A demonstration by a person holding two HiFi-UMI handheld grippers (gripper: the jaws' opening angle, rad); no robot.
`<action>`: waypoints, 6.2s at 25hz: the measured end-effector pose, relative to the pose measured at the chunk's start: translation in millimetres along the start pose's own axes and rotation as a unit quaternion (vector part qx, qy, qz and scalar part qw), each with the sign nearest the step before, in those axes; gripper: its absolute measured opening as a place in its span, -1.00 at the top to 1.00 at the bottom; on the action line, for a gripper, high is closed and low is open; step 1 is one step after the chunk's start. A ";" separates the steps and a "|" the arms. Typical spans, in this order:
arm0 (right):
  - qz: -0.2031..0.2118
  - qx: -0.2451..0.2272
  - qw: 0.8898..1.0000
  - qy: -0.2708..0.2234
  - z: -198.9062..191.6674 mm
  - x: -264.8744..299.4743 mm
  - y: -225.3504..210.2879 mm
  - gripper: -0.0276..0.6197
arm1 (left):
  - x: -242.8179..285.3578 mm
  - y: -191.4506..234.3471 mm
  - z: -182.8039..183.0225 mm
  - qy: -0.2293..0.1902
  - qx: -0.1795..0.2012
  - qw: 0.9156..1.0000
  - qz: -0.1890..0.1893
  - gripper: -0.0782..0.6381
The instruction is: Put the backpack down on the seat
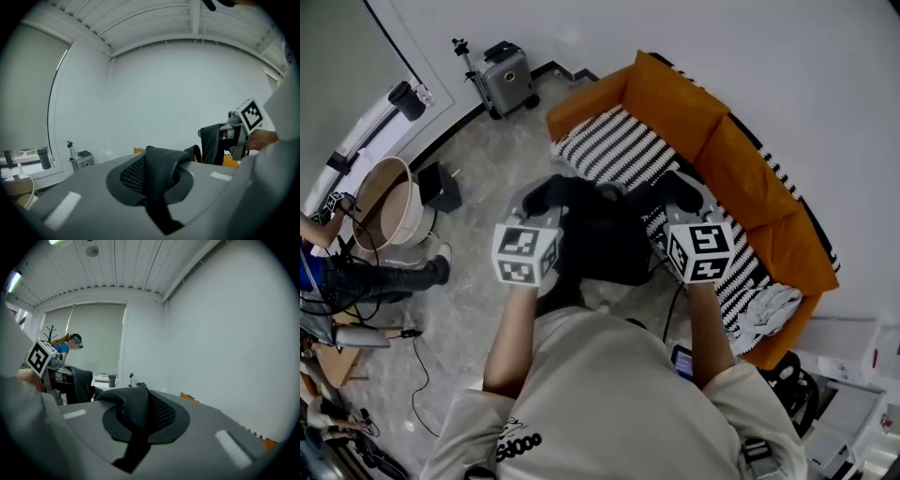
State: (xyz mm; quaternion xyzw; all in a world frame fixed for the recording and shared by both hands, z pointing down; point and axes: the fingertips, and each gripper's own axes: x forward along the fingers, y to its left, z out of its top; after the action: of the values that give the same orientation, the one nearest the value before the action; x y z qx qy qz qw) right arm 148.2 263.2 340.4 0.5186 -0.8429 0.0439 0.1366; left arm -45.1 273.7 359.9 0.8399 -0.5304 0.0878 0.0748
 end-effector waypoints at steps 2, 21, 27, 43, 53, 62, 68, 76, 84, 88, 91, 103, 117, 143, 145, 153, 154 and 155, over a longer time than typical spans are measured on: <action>-0.001 0.004 1.000 0.002 -2.5 6.3 -5.6 0.88 | 8.6 0.7 -1.7 0.001 -0.002 1.000 -0.001 0.73; 0.000 0.005 1.000 0.020 14.7 147.0 -56.2 0.87 | 143.2 74.6 9.2 0.020 -0.015 1.000 -0.016 0.73; -0.009 0.007 1.000 0.027 26.9 193.1 -72.7 0.87 | 185.3 104.8 18.7 0.027 -0.014 0.999 -0.020 0.73; -0.027 0.027 0.998 0.042 42.4 264.3 -103.3 0.87 | 259.7 145.0 36.8 0.032 -0.016 0.998 -0.054 0.73; -0.039 0.027 0.998 0.052 44.6 296.0 -114.1 0.87 | 296.3 163.0 36.4 0.041 -0.024 0.996 -0.077 0.73; -0.056 0.032 0.996 0.055 43.6 327.0 -128.4 0.87 | 331.9 178.2 35.5 0.049 -0.026 0.993 -0.100 0.73; -0.070 0.041 0.995 0.051 45.3 344.4 -139.1 0.87 | 351.4 188.2 37.8 0.057 -0.015 0.991 -0.116 0.73; -0.072 0.063 0.994 0.052 40.7 372.9 -160.9 0.87 | 389.7 197.2 38.8 0.067 -0.037 0.990 -0.115 0.73; -0.052 0.063 0.995 0.051 46.4 407.2 -194.4 0.87 | 434.2 199.5 43.3 0.077 -0.047 0.990 -0.109 0.73; -0.047 0.062 0.996 0.047 50.0 430.7 -214.8 0.87 | 462.0 202.8 45.3 0.086 -0.038 0.989 -0.110 0.73; -0.046 0.062 0.996 0.050 48.5 446.8 -231.0 0.87 | 481.0 202.7 44.0 0.091 -0.040 0.989 -0.107 0.73; -0.040 0.066 0.994 0.082 28.5 497.2 -286.0 0.87 | 558.4 201.5 37.6 0.111 -0.033 0.988 -0.102 0.73; -0.043 0.044 0.987 0.150 -17.8 545.6 -317.0 0.87 | 606.9 209.4 -7.7 0.176 -0.030 0.979 -0.099 0.73; -0.038 0.101 0.975 0.195 -71.7 606.8 -363.5 0.87 | 672.4 226.6 -59.0 0.230 -0.072 0.967 -0.082 0.72; -0.034 0.105 0.974 0.198 -75.7 610.9 -365.8 0.87 | 678.2 228.5 -62.6 0.233 -0.076 0.966 -0.080 0.72; -0.018 0.122 0.969 0.213 -91.1 625.7 -370.9 0.86 | 695.9 245.2 -71.6 0.240 -0.087 0.965 -0.062 0.72; -0.017 0.121 0.969 0.216 -92.6 627.4 -372.6 0.86 | 697.9 247.0 -72.1 0.240 -0.088 0.965 -0.060 0.72; -0.016 0.122 0.968 0.217 -94.1 629.6 -374.4 0.86 | 700.3 248.6 -72.6 0.240 -0.088 0.965 -0.058 0.72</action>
State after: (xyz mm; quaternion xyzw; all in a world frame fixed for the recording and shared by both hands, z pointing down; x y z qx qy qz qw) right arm 230.0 -430.9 579.0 0.5227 -0.7729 0.2557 0.2530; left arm 20.6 -431.1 597.5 0.8136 -0.4526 0.2356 0.2786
